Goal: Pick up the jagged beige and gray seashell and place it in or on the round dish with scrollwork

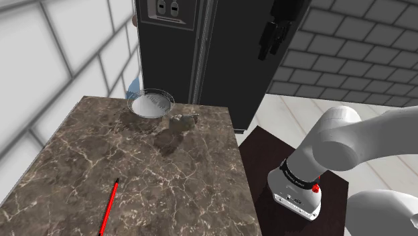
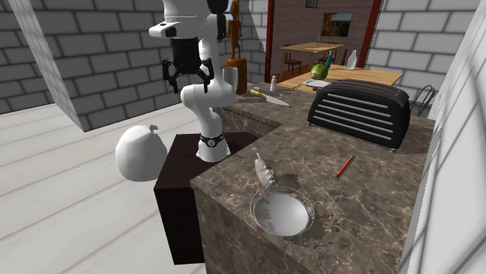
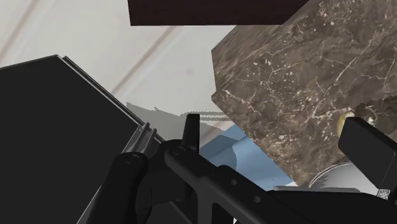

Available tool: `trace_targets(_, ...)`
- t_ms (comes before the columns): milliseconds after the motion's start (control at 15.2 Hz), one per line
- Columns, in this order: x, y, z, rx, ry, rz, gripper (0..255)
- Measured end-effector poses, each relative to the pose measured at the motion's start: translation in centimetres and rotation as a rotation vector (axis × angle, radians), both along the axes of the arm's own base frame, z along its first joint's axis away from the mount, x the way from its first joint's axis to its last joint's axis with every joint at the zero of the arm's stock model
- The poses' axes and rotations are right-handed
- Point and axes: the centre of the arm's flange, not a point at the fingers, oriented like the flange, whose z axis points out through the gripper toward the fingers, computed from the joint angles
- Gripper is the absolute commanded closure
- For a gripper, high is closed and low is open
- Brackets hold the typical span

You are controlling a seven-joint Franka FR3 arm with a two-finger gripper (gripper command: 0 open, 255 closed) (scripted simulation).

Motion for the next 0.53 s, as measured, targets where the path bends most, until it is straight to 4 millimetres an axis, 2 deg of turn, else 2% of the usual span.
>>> trace_targets(132, 0.2, 0.3, -0.5, 0.002, 0.003, 0.002, 0)
trace_targets(264, 1.3, 1.6, -1.6, 0.008, 0.013, 0.009, 0)
trace_targets(528, 3.7, 5.0, -4.5, 0.024, 0.037, 0.026, 0)
